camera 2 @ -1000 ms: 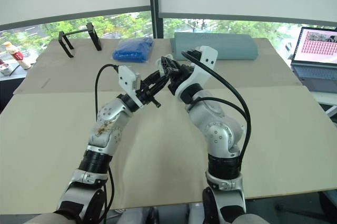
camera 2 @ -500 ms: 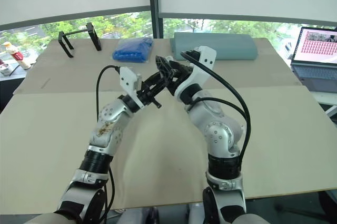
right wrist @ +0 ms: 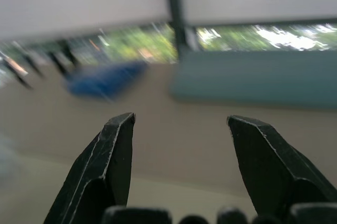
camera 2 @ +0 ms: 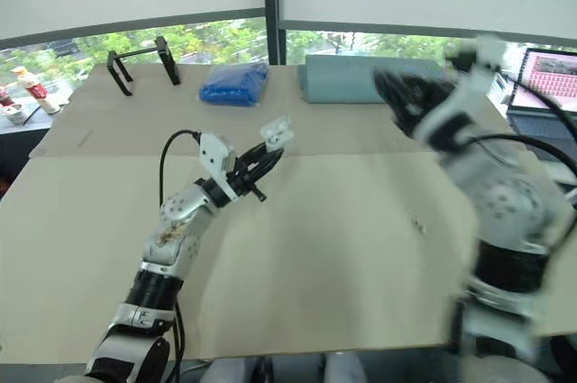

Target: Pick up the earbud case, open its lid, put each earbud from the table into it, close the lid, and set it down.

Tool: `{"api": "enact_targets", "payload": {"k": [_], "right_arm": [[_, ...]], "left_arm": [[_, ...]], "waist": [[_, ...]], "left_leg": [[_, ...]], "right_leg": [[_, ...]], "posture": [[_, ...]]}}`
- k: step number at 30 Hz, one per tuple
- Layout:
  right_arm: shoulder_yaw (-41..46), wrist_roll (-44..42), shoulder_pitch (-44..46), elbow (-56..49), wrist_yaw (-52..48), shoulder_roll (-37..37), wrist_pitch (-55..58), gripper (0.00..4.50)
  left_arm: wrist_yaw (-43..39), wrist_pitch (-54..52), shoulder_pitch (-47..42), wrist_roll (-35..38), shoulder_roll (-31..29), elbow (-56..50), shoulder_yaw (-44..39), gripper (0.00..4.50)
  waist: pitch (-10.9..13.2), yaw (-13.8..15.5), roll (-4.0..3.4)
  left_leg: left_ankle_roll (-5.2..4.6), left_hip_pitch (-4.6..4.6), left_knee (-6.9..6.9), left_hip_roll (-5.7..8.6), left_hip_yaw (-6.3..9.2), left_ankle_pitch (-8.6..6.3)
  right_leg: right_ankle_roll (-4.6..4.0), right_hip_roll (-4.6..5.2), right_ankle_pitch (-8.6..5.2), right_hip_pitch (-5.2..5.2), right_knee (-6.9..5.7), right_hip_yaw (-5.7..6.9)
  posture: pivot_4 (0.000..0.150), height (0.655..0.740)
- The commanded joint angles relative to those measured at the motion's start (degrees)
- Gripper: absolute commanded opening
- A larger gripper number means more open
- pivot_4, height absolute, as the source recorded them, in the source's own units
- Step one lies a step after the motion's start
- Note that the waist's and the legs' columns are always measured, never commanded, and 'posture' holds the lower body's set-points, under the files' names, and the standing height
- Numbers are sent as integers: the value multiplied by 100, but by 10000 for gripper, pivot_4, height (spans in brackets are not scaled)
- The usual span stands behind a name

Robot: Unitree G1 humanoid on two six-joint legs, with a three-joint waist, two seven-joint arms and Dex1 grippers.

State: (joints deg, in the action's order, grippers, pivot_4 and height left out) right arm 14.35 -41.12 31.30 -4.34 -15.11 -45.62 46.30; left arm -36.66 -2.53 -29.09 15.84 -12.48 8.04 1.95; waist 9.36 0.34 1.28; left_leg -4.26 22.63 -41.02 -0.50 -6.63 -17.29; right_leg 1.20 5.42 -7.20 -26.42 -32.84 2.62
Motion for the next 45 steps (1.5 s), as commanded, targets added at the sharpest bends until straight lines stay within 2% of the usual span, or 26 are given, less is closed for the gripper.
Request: {"api": "enact_targets", "payload": {"k": [1,3,6,8,13,22,30,33,39,43,45], "right_arm": [[-262,563,-331,229,-973,-489,-384,31220],[-430,832,-768,360,-1555,-888,-414,31220],[-414,798,-1104,357,-1784,-1071,142,31220],[-321,746,-1155,317,-1686,-1024,549,31220],[-111,723,-1319,93,-1329,-612,1165,31220],[-350,1218,-1145,310,-1024,-11,1117,31220],[-614,1712,-1069,520,-1076,41,1045,31220],[-656,1832,-1208,469,-1104,65,1056,23262],[-621,1890,-1268,397,-1167,173,1043,3541],[-663,1956,-1337,331,-1585,-250,896,3106],[-749,1939,-1339,333,-2205,-649,587,3106]], "left_arm": [[-59,46,-81,50,9,-318,13,5573],[-82,55,-60,43,-7,-306,20,5573],[-89,30,-47,40,6,-332,23,5573],[-85,25,-37,45,8,-343,27,5573],[-53,33,33,36,23,-376,33,5573],[-9,-36,88,36,8,-515,31,5573],[24,-132,200,50,-51,-713,-3,5573],[57,-145,275,54,-52,-762,-5,5573],[105,-153,342,49,-37,-826,10,5573],[127,-142,342,49,-42,-815,-3,5573],[121,-103,367,51,-46,-786,-17,5573]], "waist": [[-1,-56,-7],[-1,-73,-11],[0,-97,-9],[0,-94,-8],[1,-81,-7],[0,-46,-8],[0,-11,-8],[0,-2,-8],[0,9,-8],[0,16,-8],[0,37,-8]], "left_leg": [[0,-3,3,3,-4,0],[0,-17,6,7,-9,1],[-8,-29,3,4,-8,-3],[-49,-33,-3,1,-8,-27],[-42,-34,-41,-12,-4,-23],[-39,-31,-62,-19,-3,-21],[-43,-27,-62,-17,-4,-24],[-44,-28,-62,-17,-4,-24],[-40,-32,-62,-20,-4,-22],[-39,-32,-62,-20,-3,-22],[-41,-31,-62,-19,-2,-23]], "right_leg": [[1,0,1,-2,0,-11],[3,-1,1,2,-3,-26],[5,-2,0,15,-1,-29],[4,-1,0,18,10,-30],[-1,-5,3,18,-16,-30],[-18,-12,15,18,-25,-29],[-19,-10,15,18,-23,-28],[-19,-10,15,19,-22,-28],[-19,-12,14,21,-23,-27],[-19,-13,14,21,-24,-27],[-19,-11,14,20,-24,-27]], "posture": [[1500,7400],[1500,7400],[1500,7400],[1500,7400],[1500,7400],[1500,7400],[1500,7400],[1500,7400],[1500,7400],[1500,7400],[1500,7400]]}}
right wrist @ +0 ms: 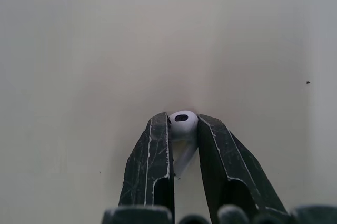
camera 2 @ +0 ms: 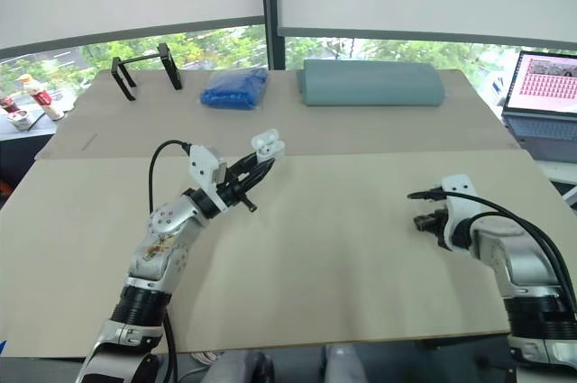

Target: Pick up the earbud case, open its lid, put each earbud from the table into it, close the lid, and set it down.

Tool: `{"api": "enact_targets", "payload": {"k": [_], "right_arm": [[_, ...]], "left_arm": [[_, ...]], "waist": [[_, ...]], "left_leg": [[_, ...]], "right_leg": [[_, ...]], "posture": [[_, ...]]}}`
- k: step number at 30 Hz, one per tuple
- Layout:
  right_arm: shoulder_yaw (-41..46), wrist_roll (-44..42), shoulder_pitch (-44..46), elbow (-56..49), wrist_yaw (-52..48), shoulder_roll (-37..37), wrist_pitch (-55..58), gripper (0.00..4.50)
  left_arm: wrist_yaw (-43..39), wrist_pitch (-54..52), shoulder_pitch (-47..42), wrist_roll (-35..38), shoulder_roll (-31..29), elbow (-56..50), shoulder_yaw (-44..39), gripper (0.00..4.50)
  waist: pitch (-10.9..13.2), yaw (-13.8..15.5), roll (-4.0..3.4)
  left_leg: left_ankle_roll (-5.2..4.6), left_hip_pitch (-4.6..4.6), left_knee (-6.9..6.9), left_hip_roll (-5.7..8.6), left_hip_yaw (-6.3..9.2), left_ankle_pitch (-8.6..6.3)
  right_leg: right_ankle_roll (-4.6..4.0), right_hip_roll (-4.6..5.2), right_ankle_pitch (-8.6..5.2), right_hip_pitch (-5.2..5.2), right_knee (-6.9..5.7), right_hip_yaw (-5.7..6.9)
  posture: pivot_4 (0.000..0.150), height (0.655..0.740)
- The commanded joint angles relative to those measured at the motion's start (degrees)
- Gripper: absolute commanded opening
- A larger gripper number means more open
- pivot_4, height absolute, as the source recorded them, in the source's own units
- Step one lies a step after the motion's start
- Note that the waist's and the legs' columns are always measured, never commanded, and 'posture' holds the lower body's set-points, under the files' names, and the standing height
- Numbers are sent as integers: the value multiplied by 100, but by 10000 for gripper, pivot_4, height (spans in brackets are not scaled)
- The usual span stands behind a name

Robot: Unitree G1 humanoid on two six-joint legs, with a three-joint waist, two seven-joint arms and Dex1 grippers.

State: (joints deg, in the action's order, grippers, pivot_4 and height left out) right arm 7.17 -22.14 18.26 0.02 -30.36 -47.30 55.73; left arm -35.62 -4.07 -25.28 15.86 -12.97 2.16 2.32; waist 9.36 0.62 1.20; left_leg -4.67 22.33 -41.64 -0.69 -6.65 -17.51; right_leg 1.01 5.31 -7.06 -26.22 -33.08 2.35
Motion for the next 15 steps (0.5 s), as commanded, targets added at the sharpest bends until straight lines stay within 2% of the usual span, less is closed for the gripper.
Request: {"api": "enact_targets", "payload": {"k": [1,4,7,10,15], "right_arm": [[-93,41,-42,-94,-1071,-693,-616,3106],[-486,311,-386,-62,-2447,-1638,-1636,3106],[-835,982,-858,434,-3496,-2476,-3543,3106],[-1063,1563,-822,1459,-3976,-2784,-5131,3106],[-1263,2004,-352,2700,-4495,-2737,-6533,3106]], "left_arm": [[15,74,1,49,5,-180,-57,5573],[40,81,60,52,43,-199,-49,5573],[77,111,200,36,112,-223,-21,5573],[151,115,244,13,203,-247,14,5573],[184,107,269,11,257,-290,26,5573]], "waist": [[0,6,0],[1,1,-1],[1,11,-1],[2,-4,1],[3,-24,2]], "left_leg": [[-2,2,0,1,0,-1],[-9,2,0,3,-3,-6],[-13,-1,0,5,3,-9],[-17,-1,-1,7,-4,-11],[-10,-13,-8,7,-15,-7]], "right_leg": [[0,1,0,0,1,1],[2,2,-1,-1,6,-1],[14,5,-10,4,6,5],[39,9,-25,4,9,-1],[36,9,-33,5,4,-8]], "posture": [[1500,7400],[1500,7400],[1500,7400],[1500,7400],[1500,7400]]}}
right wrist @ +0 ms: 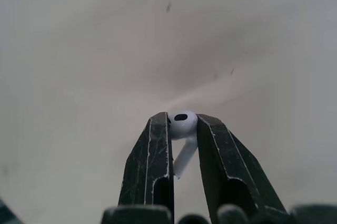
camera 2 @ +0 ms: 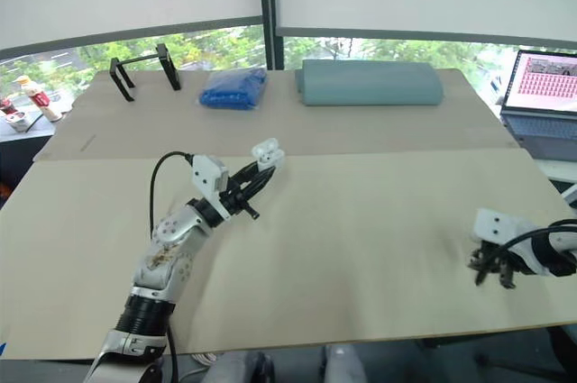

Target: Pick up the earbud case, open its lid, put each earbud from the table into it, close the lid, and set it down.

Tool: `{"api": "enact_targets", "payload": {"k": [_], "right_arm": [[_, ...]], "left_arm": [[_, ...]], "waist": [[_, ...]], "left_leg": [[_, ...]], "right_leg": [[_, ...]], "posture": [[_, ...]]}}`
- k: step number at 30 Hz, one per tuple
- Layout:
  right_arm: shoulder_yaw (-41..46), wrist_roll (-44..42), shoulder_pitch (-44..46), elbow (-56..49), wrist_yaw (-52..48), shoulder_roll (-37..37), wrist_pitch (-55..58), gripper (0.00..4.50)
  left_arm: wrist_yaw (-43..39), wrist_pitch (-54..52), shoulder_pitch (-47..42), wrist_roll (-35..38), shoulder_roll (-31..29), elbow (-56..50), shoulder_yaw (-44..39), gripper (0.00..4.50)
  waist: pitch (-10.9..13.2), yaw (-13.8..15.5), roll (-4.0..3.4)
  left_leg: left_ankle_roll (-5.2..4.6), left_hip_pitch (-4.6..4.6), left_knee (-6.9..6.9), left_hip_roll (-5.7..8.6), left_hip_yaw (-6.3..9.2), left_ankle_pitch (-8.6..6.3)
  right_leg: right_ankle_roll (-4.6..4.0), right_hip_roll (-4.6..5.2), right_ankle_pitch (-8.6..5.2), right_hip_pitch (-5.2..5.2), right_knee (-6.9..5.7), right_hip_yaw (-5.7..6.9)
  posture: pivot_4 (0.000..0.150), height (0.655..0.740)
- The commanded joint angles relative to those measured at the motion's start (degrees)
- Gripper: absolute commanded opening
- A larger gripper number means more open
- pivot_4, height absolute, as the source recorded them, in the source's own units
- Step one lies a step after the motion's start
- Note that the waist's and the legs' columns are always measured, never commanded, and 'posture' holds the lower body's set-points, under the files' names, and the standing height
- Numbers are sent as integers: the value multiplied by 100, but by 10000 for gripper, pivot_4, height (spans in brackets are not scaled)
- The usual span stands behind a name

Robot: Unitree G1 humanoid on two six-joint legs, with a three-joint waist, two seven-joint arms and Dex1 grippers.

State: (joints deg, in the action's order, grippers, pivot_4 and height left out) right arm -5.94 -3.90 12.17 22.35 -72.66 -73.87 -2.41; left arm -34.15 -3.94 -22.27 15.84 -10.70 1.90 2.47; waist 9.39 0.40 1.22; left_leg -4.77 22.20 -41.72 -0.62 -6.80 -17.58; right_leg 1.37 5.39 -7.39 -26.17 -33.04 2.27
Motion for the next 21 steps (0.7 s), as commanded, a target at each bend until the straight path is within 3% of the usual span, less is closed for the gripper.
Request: {"api": "enact_targets", "payload": {"k": [1,14,15,18,21], "right_arm": [[28,217,352,628,-323,-21,-868,3106],[-155,632,783,1568,-555,407,-1616,3106],[-153,645,773,1579,-542,408,-1599,13285],[-161,686,768,1614,-535,396,-1593,23051],[-214,766,802,1707,-557,370,-1655,23051]], "left_arm": [[37,95,-23,12,27,-262,8,5573],[27,-15,-182,41,15,-261,50,5573],[17,-27,-188,48,5,-257,47,5573],[3,-52,-201,60,-11,-258,35,5573],[2,-76,-204,64,-18,-277,29,5573]], "waist": [[0,-8,0],[0,27,0],[0,28,0],[0,30,0],[0,32,0]], "left_leg": [[5,-1,0,-1,0,3],[15,-5,1,-11,2,9],[15,-6,1,-11,2,9],[16,-7,1,-12,4,10],[18,-6,1,-12,5,11]], "right_leg": [[-15,0,-5,-1,-2,0],[-71,-6,20,3,-4,1],[-71,-7,20,3,-4,1],[-72,-8,19,3,-5,2],[-72,-8,19,3,-5,4]], "posture": [[1500,7400],[1500,7400],[1500,7400],[1500,7400],[1500,7400]]}}
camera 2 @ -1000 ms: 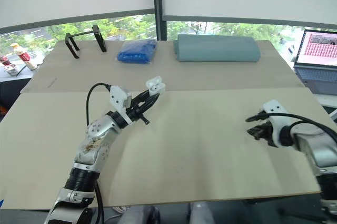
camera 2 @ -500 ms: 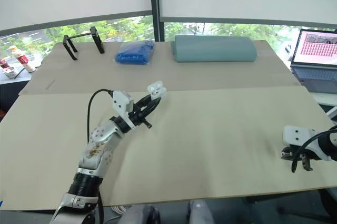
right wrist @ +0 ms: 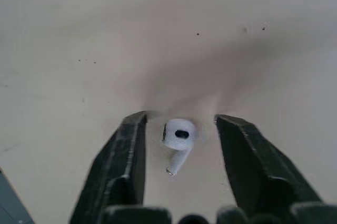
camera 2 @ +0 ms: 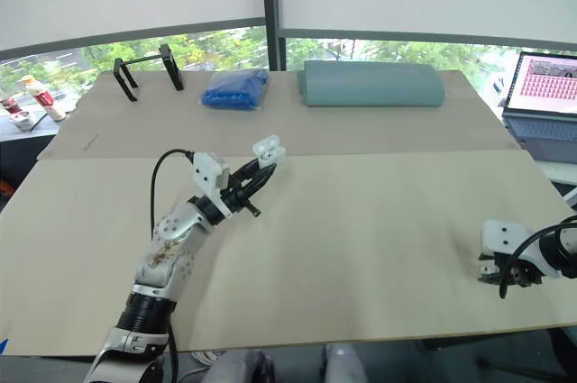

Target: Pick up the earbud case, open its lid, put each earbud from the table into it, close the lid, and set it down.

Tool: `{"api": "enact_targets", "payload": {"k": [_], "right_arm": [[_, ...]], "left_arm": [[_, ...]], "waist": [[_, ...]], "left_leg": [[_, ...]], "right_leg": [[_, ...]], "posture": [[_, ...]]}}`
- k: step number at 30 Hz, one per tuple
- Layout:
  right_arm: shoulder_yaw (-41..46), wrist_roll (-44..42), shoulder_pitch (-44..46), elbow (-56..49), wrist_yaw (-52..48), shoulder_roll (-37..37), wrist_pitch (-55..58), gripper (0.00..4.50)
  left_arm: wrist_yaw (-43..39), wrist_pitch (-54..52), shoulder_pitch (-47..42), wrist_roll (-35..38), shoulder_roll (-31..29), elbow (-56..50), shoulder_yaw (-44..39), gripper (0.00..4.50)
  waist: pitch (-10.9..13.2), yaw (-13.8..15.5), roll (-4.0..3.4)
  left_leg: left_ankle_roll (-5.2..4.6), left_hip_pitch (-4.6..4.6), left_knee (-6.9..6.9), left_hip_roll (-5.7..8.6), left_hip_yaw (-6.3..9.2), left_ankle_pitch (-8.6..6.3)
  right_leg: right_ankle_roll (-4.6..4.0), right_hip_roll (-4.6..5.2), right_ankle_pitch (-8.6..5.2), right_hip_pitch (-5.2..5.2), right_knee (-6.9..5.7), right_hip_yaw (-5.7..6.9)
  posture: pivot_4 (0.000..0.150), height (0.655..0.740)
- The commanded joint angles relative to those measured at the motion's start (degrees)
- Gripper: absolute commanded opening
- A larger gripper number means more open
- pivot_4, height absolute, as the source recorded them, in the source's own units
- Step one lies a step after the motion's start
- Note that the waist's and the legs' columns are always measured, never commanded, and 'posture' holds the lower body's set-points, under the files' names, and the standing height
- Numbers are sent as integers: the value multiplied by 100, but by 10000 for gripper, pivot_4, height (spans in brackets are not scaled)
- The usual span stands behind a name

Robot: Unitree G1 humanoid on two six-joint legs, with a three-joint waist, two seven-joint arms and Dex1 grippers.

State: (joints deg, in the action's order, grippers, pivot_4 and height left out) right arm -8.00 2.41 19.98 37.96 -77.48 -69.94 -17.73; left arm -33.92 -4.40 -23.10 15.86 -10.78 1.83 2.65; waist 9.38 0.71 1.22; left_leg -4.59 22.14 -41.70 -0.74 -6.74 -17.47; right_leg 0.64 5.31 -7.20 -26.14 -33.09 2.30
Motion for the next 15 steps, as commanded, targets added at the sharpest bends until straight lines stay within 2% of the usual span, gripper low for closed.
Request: {"api": "enact_targets", "payload": {"k": [1,11,15], "right_arm": [[-23,159,35,183,-95,-26,-138,23051],[-115,385,368,399,-140,159,-166,23051],[-61,376,450,425,-165,261,-199,11156]], "left_arm": [[-15,-42,-115,59,-7,-291,15,5573],[41,-138,8,46,36,-471,53,5573],[24,-159,70,47,43,-552,109,5573]], "waist": [[0,1,0],[0,-6,1],[-3,-21,8]], "left_leg": [[0,0,0,0,0,0],[0,-3,-1,2,-1,0],[1,-5,-1,1,-1,1]], "right_leg": [[0,0,0,1,0,0],[1,2,0,5,1,-1],[2,1,-2,7,1,-1]], "posture": [[1500,7400],[1500,7400],[1500,7400]]}}
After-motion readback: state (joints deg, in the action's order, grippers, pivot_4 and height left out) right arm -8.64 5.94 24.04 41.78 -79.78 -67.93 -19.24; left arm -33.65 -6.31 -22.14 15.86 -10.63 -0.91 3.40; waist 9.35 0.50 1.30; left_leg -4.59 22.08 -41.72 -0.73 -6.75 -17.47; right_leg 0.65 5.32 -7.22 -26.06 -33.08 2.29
